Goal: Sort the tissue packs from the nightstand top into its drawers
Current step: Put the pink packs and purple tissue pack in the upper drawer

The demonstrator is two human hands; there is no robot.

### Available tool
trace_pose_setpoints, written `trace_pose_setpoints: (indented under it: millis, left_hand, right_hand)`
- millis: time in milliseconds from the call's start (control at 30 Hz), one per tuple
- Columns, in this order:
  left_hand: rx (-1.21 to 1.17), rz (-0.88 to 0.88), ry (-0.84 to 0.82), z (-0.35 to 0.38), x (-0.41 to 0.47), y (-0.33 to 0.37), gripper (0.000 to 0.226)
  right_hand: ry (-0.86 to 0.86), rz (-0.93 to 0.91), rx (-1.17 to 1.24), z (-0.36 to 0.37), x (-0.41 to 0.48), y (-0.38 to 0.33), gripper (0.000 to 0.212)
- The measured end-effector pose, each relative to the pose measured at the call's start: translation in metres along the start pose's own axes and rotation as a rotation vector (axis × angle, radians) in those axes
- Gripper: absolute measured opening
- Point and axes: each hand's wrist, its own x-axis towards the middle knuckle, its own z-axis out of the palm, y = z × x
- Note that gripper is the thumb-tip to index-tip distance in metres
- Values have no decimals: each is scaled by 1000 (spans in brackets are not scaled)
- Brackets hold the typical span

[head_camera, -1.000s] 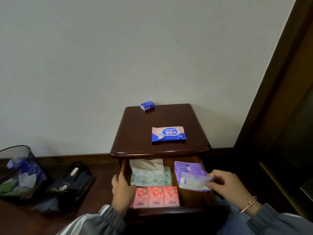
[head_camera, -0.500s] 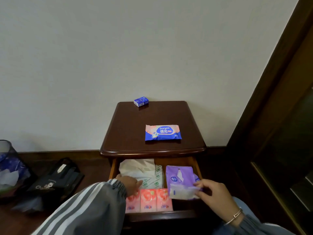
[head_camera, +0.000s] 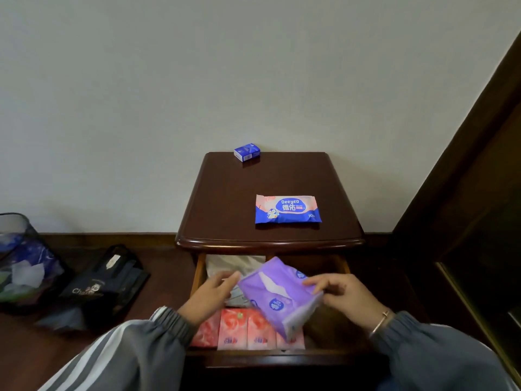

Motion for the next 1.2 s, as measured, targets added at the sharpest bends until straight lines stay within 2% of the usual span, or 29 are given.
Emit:
trace_pose_setpoints:
  millis: [67,133,233,300,367,467,633,700,800,867,933,1033,1200]
  left_hand:
    - [-217,-161,-140,3,-1,0,33]
    - [-346,-236,-161,2,-3,2,30]
    - [-544,-281,14,-2,-3,3,24]
    - [-617,-298,120,0,-3,1,20]
    - [-614,-304,171,8,-8,0,17]
    - [-590,-246,273,21,-14,-7,19]
    - [-332,-187,517,19,-13,-23,22]
    - [-229,-168,568,18,-13,-20,24]
    - [101,-178,426,21,-17,-12,42]
    - [313,-169,339,22,-19,-5,49]
    - [448,-131,361,17,-23,-1,54]
    - [554,50,362,17,-30,10,52]
    - [616,535,232,51,-31,47,22]
  right_hand:
    - [-75,11,65,5,15,-8,26]
    - [-77,41,147,10,26,-11,26]
    - [72,217,418,21,34,-6,31]
    - [48,402,583,36,30,-1,27]
    - [63,505,562,52,25,5,31]
    - [221,538,557,71,24,7,41]
    - [309,521,488,74,30,-4,44]
    - [333,496,456,67,29,-9,36]
    - [341,435,412,44,20,-17,15]
    - [389,376,382,18,6,-19,17]
    - [457,339,331,-12,-9,-17,16]
    - [610,310,287,-64,-44,-4,17]
    - [796,353,249,-133,-101,39,17]
